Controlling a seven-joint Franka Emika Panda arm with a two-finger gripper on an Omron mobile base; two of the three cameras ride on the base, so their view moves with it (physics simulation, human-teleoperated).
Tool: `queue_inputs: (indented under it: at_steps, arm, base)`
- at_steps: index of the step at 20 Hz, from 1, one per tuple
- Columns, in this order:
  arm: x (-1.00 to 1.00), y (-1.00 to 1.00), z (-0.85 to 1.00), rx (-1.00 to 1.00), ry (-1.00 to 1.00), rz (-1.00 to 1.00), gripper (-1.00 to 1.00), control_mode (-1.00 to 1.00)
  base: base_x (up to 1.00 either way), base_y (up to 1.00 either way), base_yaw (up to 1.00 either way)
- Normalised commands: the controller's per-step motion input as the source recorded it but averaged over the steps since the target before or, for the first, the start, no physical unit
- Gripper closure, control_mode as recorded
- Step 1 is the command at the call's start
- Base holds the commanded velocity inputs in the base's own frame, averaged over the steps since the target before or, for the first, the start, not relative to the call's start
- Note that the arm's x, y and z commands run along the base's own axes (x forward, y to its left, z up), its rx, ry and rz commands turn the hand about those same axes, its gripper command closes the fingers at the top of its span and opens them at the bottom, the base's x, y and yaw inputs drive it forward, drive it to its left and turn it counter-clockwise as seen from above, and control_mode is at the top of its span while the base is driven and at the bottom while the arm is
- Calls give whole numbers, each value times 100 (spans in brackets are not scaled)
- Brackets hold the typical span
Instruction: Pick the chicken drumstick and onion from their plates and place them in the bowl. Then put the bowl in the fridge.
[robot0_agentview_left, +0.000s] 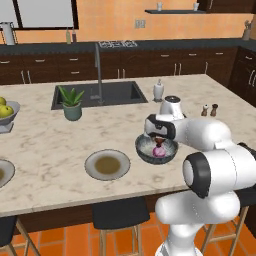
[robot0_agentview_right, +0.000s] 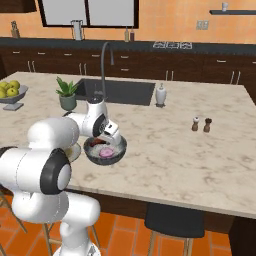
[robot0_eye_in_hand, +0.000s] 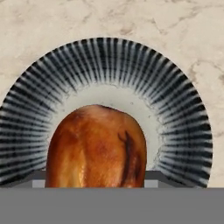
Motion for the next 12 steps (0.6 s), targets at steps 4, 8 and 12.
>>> queue_inputs:
  at_steps: [4,8,12]
  arm:
    - [33,18,-7,0,17,0,100,-100]
    - [20,8,-12,0,13,0,-100,-100]
    - [-13,-10,0,0,5,0,-100,-100]
  base:
    - [0,0,0]
    - [0,0,0]
    - [0,0,0]
